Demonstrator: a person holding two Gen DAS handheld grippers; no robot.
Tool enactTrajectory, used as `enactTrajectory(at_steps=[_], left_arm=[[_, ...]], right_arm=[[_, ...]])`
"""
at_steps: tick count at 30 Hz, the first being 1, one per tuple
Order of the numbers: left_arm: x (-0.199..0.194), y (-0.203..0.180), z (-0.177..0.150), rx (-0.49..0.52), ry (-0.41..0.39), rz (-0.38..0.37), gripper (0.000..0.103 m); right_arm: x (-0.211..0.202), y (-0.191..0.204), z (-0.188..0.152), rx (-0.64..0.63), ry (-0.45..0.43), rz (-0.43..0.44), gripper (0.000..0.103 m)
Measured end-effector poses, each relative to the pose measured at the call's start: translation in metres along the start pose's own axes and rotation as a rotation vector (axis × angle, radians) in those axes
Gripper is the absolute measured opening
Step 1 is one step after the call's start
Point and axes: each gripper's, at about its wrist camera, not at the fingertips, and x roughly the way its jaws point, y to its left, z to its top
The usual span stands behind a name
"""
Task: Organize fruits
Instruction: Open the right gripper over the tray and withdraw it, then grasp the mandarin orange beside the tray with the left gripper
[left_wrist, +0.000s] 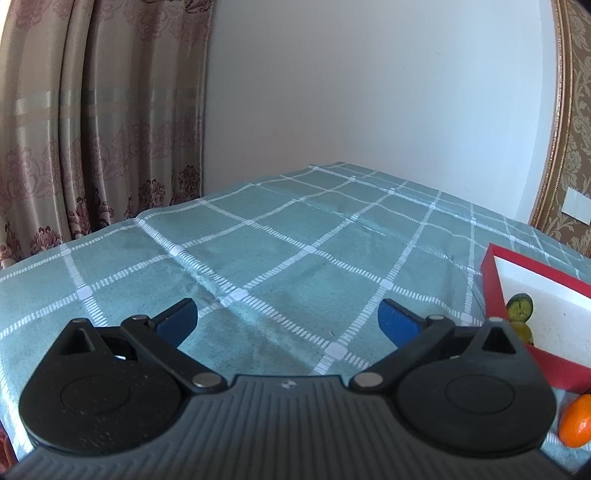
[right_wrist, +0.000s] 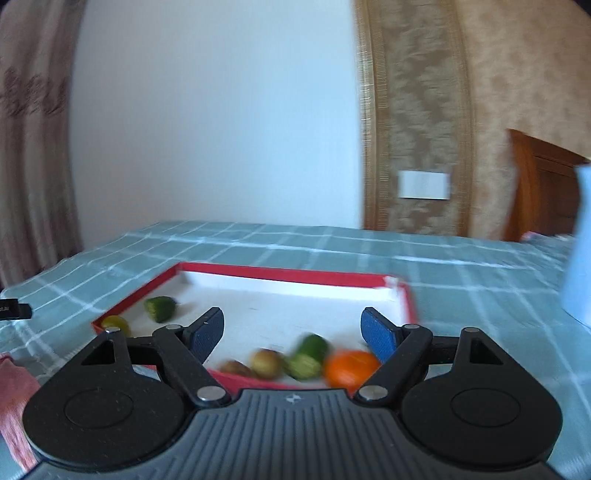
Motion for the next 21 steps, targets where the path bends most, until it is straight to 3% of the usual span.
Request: enactTrajectory(at_steps=[4, 8, 13, 17, 19, 21], left_arm=[[-0.012, -0.008, -0.002, 0.036, -0.048, -0.023, 0.103], [-0.04, -0.027, -0.008, 0.071, -0.043, -0.169, 0.103], [-0.081, -0.069, -0.021, 0.212, -0.1, -0.36, 0.103], [-0.1, -0.103, -0.036, 0.356, -0.156, -0.429, 0.101], [-0.103, -0.116, -0.044, 0.425, -0.151, -0.443, 0.093], [-0.102, -0.127, -0.052, 0.473, -0.123, -0.464, 0.093]], right_arm=[[-0.018, -0.022, -0.019, 0.053, -0.023, -0.079, 0.082], [-0.031, -0.036, -0.027, 0.123, -0.069, -0.092, 0.083], [-0.033, -0.04, -0.028, 0.148, -0.09, -0.088, 0.085], [-0.037, -0.043, -0.029, 0.165, -0.1, -0.083, 0.088], [-0.039, -0.044, -0.031, 0.174, -0.108, -0.082, 0.089], [-0.04, -0.046, -0.031, 0.185, -0.114, -0.079, 0.089]])
